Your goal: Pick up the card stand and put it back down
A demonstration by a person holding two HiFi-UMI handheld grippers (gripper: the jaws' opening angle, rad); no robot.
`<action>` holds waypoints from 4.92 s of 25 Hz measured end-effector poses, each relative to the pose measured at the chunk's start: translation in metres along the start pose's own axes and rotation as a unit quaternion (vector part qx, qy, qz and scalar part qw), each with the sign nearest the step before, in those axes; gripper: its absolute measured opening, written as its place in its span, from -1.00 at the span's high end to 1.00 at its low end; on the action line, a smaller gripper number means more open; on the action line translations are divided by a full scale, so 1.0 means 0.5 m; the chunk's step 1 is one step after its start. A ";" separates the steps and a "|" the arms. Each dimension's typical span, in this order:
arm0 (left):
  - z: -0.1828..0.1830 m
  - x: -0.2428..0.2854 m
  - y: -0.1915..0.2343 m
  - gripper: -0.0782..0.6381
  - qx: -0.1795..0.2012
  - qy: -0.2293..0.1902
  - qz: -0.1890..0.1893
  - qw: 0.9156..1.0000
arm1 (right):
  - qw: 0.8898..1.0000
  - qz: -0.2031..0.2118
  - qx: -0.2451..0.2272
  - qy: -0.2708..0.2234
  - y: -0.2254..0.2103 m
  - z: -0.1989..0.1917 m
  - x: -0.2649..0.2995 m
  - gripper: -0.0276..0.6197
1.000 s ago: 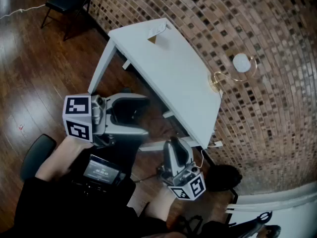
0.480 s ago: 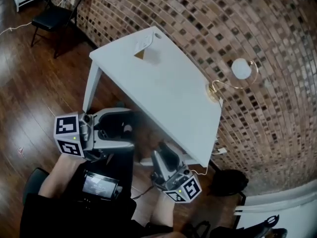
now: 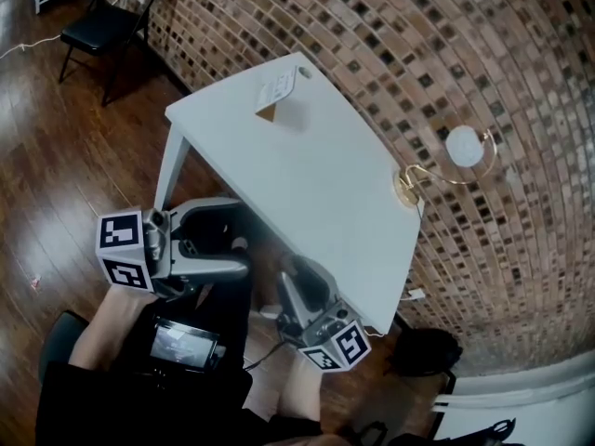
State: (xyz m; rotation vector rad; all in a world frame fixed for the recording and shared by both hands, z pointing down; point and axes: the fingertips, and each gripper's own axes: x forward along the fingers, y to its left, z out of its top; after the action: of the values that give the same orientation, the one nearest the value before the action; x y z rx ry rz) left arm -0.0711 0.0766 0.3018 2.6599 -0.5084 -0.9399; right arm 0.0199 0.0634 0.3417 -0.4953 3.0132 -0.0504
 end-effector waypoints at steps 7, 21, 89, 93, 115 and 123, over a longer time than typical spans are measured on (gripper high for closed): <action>0.041 0.021 0.039 -0.22 0.019 0.003 -0.009 1.000 | 1.000 -0.011 -0.024 -0.003 -0.057 0.016 0.042 0.45; 0.100 0.076 0.143 -0.22 0.037 -0.010 -0.030 0.999 | 0.999 -0.025 -0.039 0.012 -0.174 0.027 0.111 0.45; 0.196 0.117 0.444 -0.22 0.208 0.125 0.100 0.965 | 0.973 -0.085 0.075 0.199 -0.589 -0.169 0.578 0.40; 0.194 0.120 0.441 -0.22 0.207 0.126 0.097 0.965 | 0.973 -0.091 0.075 0.201 -0.596 -0.167 0.568 0.54; 0.172 0.132 0.431 -0.23 0.175 0.124 0.067 0.974 | 0.984 -0.042 0.124 0.117 -0.578 -0.072 0.471 0.83; 0.156 0.153 0.416 -0.23 0.166 0.130 0.046 0.976 | 0.990 -0.034 0.122 0.060 -0.558 0.023 0.404 0.83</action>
State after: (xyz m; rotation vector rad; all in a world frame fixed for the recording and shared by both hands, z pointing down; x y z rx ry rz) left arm -0.1144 -0.1527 0.2775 2.9618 -0.7767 -0.5042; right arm -0.0807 -0.2659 0.3269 -0.5893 3.0434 -0.4638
